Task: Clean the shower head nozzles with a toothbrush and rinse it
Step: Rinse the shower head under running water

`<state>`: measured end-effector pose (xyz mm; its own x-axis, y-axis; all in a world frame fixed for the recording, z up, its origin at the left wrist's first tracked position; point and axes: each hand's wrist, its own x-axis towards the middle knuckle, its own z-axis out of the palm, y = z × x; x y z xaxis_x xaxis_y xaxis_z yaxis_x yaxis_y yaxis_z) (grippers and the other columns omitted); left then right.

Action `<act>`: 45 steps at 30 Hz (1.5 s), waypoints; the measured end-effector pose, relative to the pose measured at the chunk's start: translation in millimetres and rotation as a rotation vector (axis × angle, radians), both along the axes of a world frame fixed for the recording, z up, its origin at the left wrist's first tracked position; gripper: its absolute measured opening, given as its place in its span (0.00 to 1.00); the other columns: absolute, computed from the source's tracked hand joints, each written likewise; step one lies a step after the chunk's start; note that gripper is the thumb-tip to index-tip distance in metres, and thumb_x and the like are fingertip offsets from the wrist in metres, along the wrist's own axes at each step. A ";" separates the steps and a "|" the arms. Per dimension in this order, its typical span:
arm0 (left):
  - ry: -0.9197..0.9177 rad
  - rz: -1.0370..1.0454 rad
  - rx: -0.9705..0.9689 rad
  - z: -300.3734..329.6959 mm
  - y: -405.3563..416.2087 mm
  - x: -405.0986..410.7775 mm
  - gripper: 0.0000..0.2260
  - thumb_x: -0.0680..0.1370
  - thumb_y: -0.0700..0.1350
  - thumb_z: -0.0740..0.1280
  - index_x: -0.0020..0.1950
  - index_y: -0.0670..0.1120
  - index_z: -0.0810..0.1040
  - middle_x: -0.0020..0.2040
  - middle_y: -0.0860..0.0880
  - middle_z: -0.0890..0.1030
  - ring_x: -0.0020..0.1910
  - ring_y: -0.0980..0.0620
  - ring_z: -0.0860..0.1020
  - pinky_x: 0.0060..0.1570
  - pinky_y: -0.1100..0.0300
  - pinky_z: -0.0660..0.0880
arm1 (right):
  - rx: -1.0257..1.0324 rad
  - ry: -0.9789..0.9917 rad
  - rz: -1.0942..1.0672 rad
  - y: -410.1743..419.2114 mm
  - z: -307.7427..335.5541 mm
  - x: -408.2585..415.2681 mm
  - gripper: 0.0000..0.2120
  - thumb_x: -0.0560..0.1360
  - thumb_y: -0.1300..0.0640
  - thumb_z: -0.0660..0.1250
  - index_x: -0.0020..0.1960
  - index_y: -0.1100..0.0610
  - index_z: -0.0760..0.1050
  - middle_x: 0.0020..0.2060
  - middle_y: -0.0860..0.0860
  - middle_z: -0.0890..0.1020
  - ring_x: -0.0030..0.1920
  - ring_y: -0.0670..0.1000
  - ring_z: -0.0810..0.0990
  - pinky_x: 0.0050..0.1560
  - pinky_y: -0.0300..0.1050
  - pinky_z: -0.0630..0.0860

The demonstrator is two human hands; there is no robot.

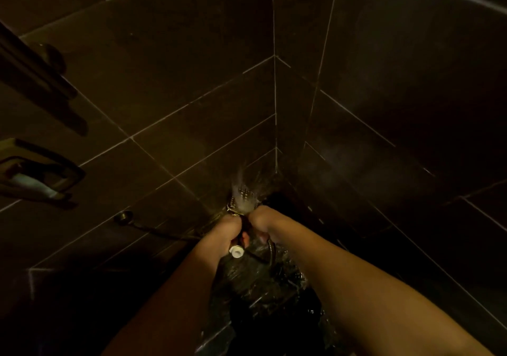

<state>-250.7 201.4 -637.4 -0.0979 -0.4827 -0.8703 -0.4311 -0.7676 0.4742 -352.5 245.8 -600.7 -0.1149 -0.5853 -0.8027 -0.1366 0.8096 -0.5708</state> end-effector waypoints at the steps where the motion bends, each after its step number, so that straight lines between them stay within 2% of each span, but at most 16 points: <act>1: 0.006 0.013 0.000 0.5 0.1 0.7 0.13 0.84 0.37 0.54 0.41 0.40 0.71 0.29 0.44 0.71 0.13 0.55 0.65 0.16 0.68 0.66 | 0.006 0.005 -0.034 1.6 -2.2 -1.4 0.15 0.82 0.59 0.55 0.38 0.59 0.71 0.26 0.55 0.70 0.22 0.50 0.65 0.18 0.36 0.59; 3: 0.023 0.030 0.004 3.2 0.5 2.4 0.13 0.84 0.37 0.54 0.40 0.41 0.69 0.27 0.45 0.68 0.13 0.55 0.65 0.16 0.69 0.65 | 0.026 0.008 -0.095 1.6 -8.6 -4.2 0.15 0.83 0.58 0.53 0.40 0.60 0.71 0.26 0.55 0.69 0.22 0.51 0.65 0.17 0.35 0.58; 7: 0.061 0.045 0.030 8.7 -0.5 8.3 0.11 0.85 0.39 0.55 0.42 0.42 0.68 0.30 0.45 0.68 0.14 0.55 0.65 0.18 0.70 0.64 | 0.049 0.031 -0.159 -1.6 -15.5 -7.3 0.13 0.82 0.59 0.53 0.51 0.65 0.74 0.27 0.57 0.72 0.23 0.52 0.68 0.21 0.43 0.63; 11: 0.076 0.038 0.062 10.0 1.9 12.3 0.11 0.85 0.40 0.55 0.43 0.42 0.68 0.30 0.45 0.68 0.15 0.55 0.66 0.18 0.69 0.64 | -0.016 0.019 -0.216 0.3 -7.8 -5.5 0.14 0.82 0.58 0.54 0.41 0.60 0.71 0.27 0.55 0.71 0.22 0.51 0.67 0.22 0.43 0.61; 16: 0.105 0.012 0.057 11.1 5.3 15.5 0.10 0.84 0.38 0.55 0.45 0.41 0.71 0.30 0.45 0.70 0.18 0.54 0.67 0.18 0.66 0.66 | -0.052 -0.008 -0.147 -5.8 3.0 3.8 0.14 0.81 0.56 0.56 0.39 0.59 0.72 0.26 0.54 0.71 0.22 0.49 0.66 0.22 0.41 0.61; 19: 0.093 0.026 0.035 10.6 4.7 18.3 0.08 0.84 0.37 0.53 0.50 0.40 0.71 0.32 0.43 0.71 0.18 0.54 0.67 0.19 0.66 0.67 | -0.085 -0.013 -0.089 -7.3 11.2 9.5 0.16 0.81 0.57 0.56 0.36 0.59 0.70 0.26 0.54 0.70 0.22 0.50 0.66 0.21 0.40 0.60; 23: 0.103 0.027 0.041 12.2 3.5 21.6 0.08 0.84 0.38 0.53 0.58 0.39 0.71 0.37 0.41 0.74 0.18 0.54 0.68 0.19 0.66 0.68 | -0.071 -0.008 -0.020 -12.5 15.3 18.1 0.14 0.81 0.56 0.56 0.40 0.59 0.72 0.27 0.54 0.71 0.23 0.50 0.67 0.20 0.40 0.62; 27: 0.135 0.041 0.044 19.9 4.7 26.3 0.09 0.84 0.39 0.54 0.56 0.40 0.72 0.35 0.43 0.74 0.19 0.55 0.68 0.19 0.66 0.67 | -0.076 -0.001 0.021 -19.9 15.9 22.1 0.15 0.81 0.54 0.57 0.41 0.60 0.75 0.29 0.56 0.74 0.24 0.51 0.69 0.23 0.42 0.65; 29: 0.156 0.062 0.040 25.9 6.2 30.1 0.08 0.84 0.40 0.53 0.56 0.40 0.71 0.33 0.44 0.72 0.19 0.54 0.68 0.19 0.65 0.67 | -0.105 -0.006 0.007 -22.3 16.3 21.9 0.15 0.81 0.53 0.57 0.41 0.59 0.74 0.29 0.55 0.73 0.23 0.50 0.68 0.21 0.40 0.63; 34: 0.178 0.168 -0.178 47.9 8.9 63.1 0.02 0.85 0.41 0.57 0.55 0.43 0.68 0.33 0.45 0.71 0.24 0.51 0.68 0.20 0.62 0.67 | -0.159 0.084 -0.094 -27.8 18.7 22.8 0.13 0.82 0.54 0.57 0.41 0.58 0.72 0.29 0.54 0.74 0.24 0.52 0.71 0.23 0.43 0.64; 38: 0.238 0.270 -0.370 60.2 10.0 114.1 0.12 0.82 0.43 0.65 0.61 0.45 0.65 0.35 0.46 0.74 0.24 0.52 0.71 0.24 0.57 0.71 | -0.143 0.059 -0.122 -29.3 17.6 31.6 0.11 0.83 0.52 0.56 0.48 0.59 0.68 0.34 0.55 0.74 0.25 0.51 0.70 0.24 0.44 0.64; 42: 0.223 0.399 -0.627 78.6 -0.4 163.7 0.11 0.83 0.41 0.63 0.63 0.49 0.66 0.30 0.49 0.73 0.23 0.51 0.71 0.24 0.56 0.73 | -0.129 0.015 -0.112 -33.9 10.8 46.4 0.10 0.83 0.53 0.56 0.49 0.59 0.69 0.27 0.53 0.70 0.22 0.49 0.66 0.22 0.42 0.62; 45: 0.195 0.562 -0.729 93.4 -25.7 195.0 0.10 0.84 0.43 0.60 0.65 0.48 0.66 0.31 0.48 0.71 0.23 0.51 0.69 0.23 0.57 0.69 | -0.120 0.004 -0.068 -40.7 3.3 57.0 0.12 0.84 0.53 0.54 0.57 0.62 0.69 0.25 0.52 0.69 0.21 0.49 0.65 0.22 0.43 0.63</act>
